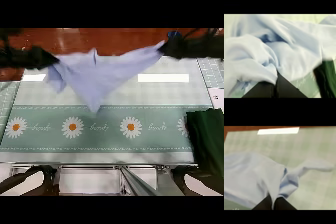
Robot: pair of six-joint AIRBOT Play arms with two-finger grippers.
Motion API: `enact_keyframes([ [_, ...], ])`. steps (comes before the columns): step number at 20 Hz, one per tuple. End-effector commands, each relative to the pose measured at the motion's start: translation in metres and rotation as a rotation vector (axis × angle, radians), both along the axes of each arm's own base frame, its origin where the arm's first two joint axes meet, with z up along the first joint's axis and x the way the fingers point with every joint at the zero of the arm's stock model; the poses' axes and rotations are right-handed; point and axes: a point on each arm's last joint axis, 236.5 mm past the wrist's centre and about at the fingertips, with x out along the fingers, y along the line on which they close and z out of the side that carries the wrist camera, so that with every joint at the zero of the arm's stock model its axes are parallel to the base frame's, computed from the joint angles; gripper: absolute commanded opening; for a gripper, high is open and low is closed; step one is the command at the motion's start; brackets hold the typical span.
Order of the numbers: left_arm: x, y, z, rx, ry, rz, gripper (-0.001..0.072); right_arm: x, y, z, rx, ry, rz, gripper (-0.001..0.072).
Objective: Fold the shirts.
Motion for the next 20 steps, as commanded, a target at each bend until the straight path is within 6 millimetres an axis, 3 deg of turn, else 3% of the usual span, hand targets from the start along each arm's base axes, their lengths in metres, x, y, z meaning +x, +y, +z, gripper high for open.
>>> enact_keyframes([
  [1, -0.034, 0.008, 0.15, 0.041, -0.346, 0.055, 0.002, -0.065, -0.034, 0.135, -0.172, -0.281, -0.049, 0.0021],
  [3, -0.071, 0.006, 0.203, 0.093, -0.497, 0.068, 0.002, -0.115, -0.039, 0.183, -0.195, -0.418, -0.062, 0.0021],
  [4, -0.09, 0.005, 0.217, 0.132, -0.545, 0.071, 0.002, -0.14, -0.044, 0.2, -0.209, -0.476, -0.082, 0.0021],
  [5, -0.108, 0.006, 0.223, 0.184, -0.575, 0.079, 0.002, -0.162, -0.051, 0.211, -0.228, -0.519, -0.107, 0.0021],
  [7, -0.141, 0.009, 0.217, 0.294, -0.574, 0.083, 0.002, -0.199, -0.064, 0.222, -0.262, -0.564, -0.157, 0.0021],
  [9, -0.167, 0.015, 0.202, 0.366, -0.518, 0.104, 0.002, -0.226, -0.077, 0.217, -0.288, -0.542, -0.201, 0.0021],
  [11, -0.181, 0.012, 0.189, 0.363, -0.49, 0.108, 0.002, -0.238, -0.091, 0.19, -0.332, -0.434, -0.233, 0.0021],
  [14, -0.192, -0.003, 0.134, 0.331, -0.374, 0.033, 0.002, -0.233, -0.102, 0.134, -0.36, -0.254, -0.258, 0.0021],
  [17, -0.179, -0.004, 0.064, 0.29, -0.197, 0.007, 0.002, -0.211, -0.093, 0.052, -0.358, -0.038, -0.2, 0.0021],
  [20, -0.157, -0.025, 0.011, 0.117, -0.072, -0.021, 0.002, -0.18, -0.092, -0.036, -0.357, 0.134, -0.191, 0.0021],
])
